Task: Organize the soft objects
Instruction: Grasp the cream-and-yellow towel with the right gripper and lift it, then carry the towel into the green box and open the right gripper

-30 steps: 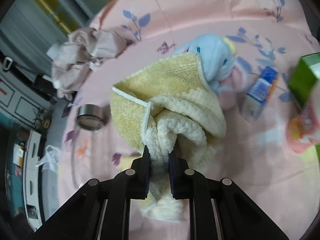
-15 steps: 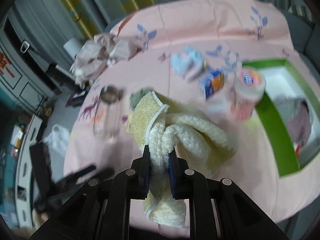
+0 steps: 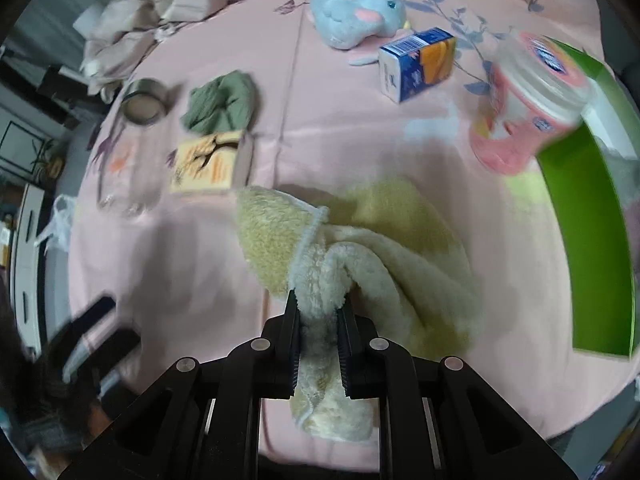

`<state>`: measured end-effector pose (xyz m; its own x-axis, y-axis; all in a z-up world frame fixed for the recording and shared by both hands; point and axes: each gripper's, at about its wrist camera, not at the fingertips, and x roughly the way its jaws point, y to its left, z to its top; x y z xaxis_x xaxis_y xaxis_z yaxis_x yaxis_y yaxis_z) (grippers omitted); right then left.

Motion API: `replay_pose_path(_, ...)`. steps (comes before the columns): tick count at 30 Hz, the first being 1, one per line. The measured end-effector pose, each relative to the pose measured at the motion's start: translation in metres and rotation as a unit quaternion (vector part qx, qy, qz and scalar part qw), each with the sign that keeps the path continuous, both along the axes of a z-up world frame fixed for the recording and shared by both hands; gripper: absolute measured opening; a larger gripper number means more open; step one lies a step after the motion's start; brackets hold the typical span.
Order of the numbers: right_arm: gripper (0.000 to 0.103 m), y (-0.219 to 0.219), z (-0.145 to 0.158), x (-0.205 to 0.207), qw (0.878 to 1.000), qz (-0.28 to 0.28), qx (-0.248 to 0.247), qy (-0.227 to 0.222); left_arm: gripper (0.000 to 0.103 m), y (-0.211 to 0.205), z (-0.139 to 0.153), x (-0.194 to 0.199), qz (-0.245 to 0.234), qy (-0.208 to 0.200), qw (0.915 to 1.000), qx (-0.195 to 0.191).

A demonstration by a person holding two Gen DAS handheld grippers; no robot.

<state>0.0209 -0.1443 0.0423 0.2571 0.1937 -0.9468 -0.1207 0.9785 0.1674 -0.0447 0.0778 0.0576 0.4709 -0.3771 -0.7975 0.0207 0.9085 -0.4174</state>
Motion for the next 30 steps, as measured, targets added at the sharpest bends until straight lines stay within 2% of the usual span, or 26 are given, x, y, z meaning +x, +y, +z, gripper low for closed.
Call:
replay_pose_path(3,0.017,0.001,-0.001,0.022,1.0,-0.013,-0.015,-0.008,0.101,-0.007,-0.005,0.004,-0.007,0.012,0.9999,-0.002)
replay_pose_path(9,0.017,-0.004,-0.001,0.057,0.999,-0.037,0.026,-0.016,0.101,-0.033,-0.014,0.021,-0.024,0.019,0.9995,-0.007)
replay_pose_path(12,0.017,-0.005,-0.01,0.07,0.998,-0.038,0.045,-0.015,0.101,-0.049,-0.016,0.034,-0.028,0.02,0.9994,-0.001)
replay_pose_path(16,0.017,-0.018,-0.02,0.073,0.996,-0.045,0.08,-0.008,0.101,-0.065,-0.013,0.057,-0.034,0.002,0.9992,0.023)
replay_pose_path(18,0.017,-0.027,-0.023,0.074,0.994,-0.043,0.102,-0.002,0.101,-0.067,-0.014,0.068,-0.028,-0.001,0.9994,0.019)
replay_pose_path(21,0.017,-0.033,-0.023,0.074,0.991,-0.038,0.127,0.003,0.1,-0.076,-0.023,0.083,-0.04,0.017,0.999,-0.004)
replay_pose_path(24,0.018,-0.038,-0.021,0.071,0.99,-0.029,0.141,-0.004,0.1,-0.086,-0.035,0.095,-0.038,0.049,0.998,-0.005)
replay_pose_path(25,0.019,-0.038,-0.02,0.072,0.989,-0.026,0.143,-0.005,0.1,-0.088,-0.033,0.095,-0.028,0.037,0.9989,-0.002)
replay_pose_path(28,0.029,-0.042,-0.013,0.067,0.988,-0.016,0.155,-0.018,0.1,-0.093,-0.035,0.099,-0.033,0.038,0.9987,0.009)
replay_pose_path(30,0.048,-0.045,-0.005,0.063,0.986,-0.015,0.164,-0.033,0.095,-0.095,-0.032,0.099,-0.034,0.031,0.9988,0.014)
